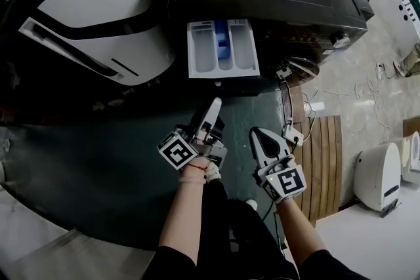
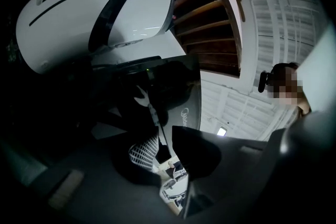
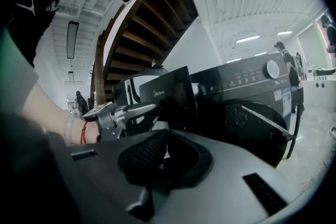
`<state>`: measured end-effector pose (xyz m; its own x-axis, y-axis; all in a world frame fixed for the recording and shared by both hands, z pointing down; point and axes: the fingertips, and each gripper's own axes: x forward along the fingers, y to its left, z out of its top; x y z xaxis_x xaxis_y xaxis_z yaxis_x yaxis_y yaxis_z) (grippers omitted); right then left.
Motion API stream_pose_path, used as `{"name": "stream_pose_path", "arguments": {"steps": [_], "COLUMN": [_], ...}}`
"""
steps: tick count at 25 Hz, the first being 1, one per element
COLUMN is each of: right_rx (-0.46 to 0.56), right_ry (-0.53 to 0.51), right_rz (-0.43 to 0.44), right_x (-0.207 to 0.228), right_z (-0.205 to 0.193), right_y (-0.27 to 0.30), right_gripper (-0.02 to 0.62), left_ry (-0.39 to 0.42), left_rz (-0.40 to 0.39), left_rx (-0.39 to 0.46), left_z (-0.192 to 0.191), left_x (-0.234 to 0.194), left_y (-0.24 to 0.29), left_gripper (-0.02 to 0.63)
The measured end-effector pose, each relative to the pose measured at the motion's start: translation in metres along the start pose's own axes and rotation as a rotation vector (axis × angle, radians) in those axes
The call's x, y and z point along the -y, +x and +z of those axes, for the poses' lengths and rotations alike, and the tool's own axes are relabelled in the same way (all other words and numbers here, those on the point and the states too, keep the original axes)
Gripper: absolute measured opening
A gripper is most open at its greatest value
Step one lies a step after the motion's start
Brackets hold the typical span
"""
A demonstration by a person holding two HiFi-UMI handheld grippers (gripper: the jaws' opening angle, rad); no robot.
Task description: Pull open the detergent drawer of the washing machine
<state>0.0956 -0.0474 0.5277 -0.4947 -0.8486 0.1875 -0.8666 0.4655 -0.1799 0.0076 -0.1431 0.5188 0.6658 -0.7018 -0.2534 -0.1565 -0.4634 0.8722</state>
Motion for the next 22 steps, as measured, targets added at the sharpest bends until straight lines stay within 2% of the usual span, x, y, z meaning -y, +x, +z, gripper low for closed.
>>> {"name": "stream_pose_path", "arguments": {"steps": [2,6,8,15,22], "right_rx": [0.000,0.009,0.016,0.047,0.057], "right_ry": [-0.008,-0.020,-0.033,-0.042,-0.075], "right_rz": [0.003,0.012,0.021,0.054,0.095], "right_x": [0.002,0.002,0.001,-0.007,-0.021], "right_z": [0.003,0.015,0.024,0.061,0.090], "right_y": [-0.002,-0.007,-0.009,-0.020,-0.033], "right_gripper": [0.012,0.011,0.011,0.011,0.011], "left_ry": [0.016,0.178,0.238,0.414,0.558], "left_rz": [0.035,0.137,0.169,0.214,0.257], "left_rx": [-0.010,-0.075,-0.086,-0.107,-0.127], "left_z": [-0.003,-0.005,-0.002,0.014,0.030], "left_x": [-0.002,0.000,0.005,0.037,0.079], "left_y": [-0.004,-0.017,-0.022,-0.035,-0.046], "left_gripper": [0.086,0.020,0.009,0.009,0.009]}}
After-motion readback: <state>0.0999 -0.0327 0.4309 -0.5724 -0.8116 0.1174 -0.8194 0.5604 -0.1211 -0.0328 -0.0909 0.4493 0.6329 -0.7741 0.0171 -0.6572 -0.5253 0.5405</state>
